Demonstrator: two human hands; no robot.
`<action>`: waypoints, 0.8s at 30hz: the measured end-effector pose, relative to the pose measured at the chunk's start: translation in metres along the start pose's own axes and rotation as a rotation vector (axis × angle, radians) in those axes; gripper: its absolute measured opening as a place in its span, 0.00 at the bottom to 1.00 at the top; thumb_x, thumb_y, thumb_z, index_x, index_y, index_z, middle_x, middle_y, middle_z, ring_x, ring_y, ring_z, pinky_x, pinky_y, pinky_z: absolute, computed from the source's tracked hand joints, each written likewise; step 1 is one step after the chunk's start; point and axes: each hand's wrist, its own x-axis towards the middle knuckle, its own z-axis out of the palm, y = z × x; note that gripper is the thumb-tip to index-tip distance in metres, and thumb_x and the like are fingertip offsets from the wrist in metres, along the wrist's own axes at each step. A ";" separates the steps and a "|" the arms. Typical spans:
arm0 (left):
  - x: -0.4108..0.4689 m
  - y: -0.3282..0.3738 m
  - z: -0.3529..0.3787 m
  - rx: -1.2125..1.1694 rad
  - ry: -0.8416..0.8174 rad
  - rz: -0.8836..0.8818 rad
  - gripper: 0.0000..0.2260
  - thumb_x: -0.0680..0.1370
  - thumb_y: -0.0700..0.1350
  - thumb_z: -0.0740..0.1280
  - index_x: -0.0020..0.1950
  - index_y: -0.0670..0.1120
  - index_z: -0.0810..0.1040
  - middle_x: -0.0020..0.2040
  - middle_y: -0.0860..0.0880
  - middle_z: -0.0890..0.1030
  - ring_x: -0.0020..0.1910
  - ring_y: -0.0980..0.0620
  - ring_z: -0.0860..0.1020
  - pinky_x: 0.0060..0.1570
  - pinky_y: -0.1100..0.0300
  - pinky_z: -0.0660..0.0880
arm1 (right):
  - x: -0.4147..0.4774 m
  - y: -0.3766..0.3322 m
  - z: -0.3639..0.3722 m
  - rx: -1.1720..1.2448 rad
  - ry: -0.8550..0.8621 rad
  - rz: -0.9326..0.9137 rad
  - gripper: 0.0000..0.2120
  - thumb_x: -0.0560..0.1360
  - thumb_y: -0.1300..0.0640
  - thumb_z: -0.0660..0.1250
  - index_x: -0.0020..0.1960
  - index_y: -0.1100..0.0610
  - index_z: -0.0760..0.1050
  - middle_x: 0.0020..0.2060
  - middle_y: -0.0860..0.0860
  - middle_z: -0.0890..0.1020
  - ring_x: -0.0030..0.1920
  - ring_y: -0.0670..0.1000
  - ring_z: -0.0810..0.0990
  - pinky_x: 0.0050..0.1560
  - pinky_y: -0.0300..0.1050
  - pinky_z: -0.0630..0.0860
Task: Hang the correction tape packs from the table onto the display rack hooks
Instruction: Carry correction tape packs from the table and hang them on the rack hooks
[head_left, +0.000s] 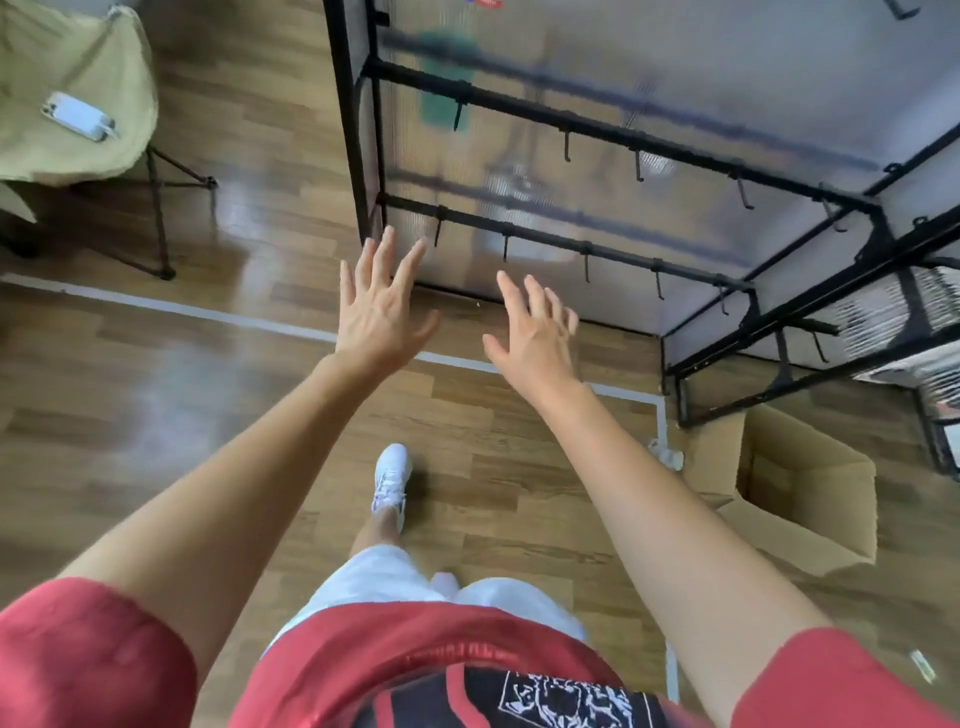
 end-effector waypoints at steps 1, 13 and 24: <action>-0.018 -0.004 0.001 0.024 -0.011 0.007 0.35 0.77 0.52 0.66 0.79 0.51 0.51 0.79 0.45 0.46 0.78 0.44 0.44 0.74 0.45 0.41 | -0.013 -0.002 0.006 0.011 -0.028 -0.014 0.33 0.79 0.48 0.60 0.79 0.49 0.47 0.77 0.56 0.53 0.76 0.58 0.52 0.73 0.57 0.49; -0.216 -0.120 -0.042 0.082 0.034 -0.356 0.34 0.79 0.57 0.62 0.79 0.53 0.48 0.79 0.45 0.44 0.78 0.44 0.44 0.74 0.45 0.42 | -0.094 -0.144 0.067 0.004 -0.188 -0.405 0.34 0.79 0.42 0.58 0.79 0.48 0.46 0.77 0.55 0.53 0.76 0.56 0.51 0.73 0.55 0.48; -0.408 -0.305 -0.140 0.061 0.177 -0.843 0.32 0.79 0.57 0.60 0.79 0.53 0.48 0.79 0.45 0.44 0.78 0.44 0.45 0.74 0.46 0.41 | -0.166 -0.419 0.139 -0.074 -0.271 -0.868 0.33 0.79 0.43 0.58 0.79 0.51 0.48 0.76 0.57 0.57 0.76 0.57 0.55 0.72 0.57 0.52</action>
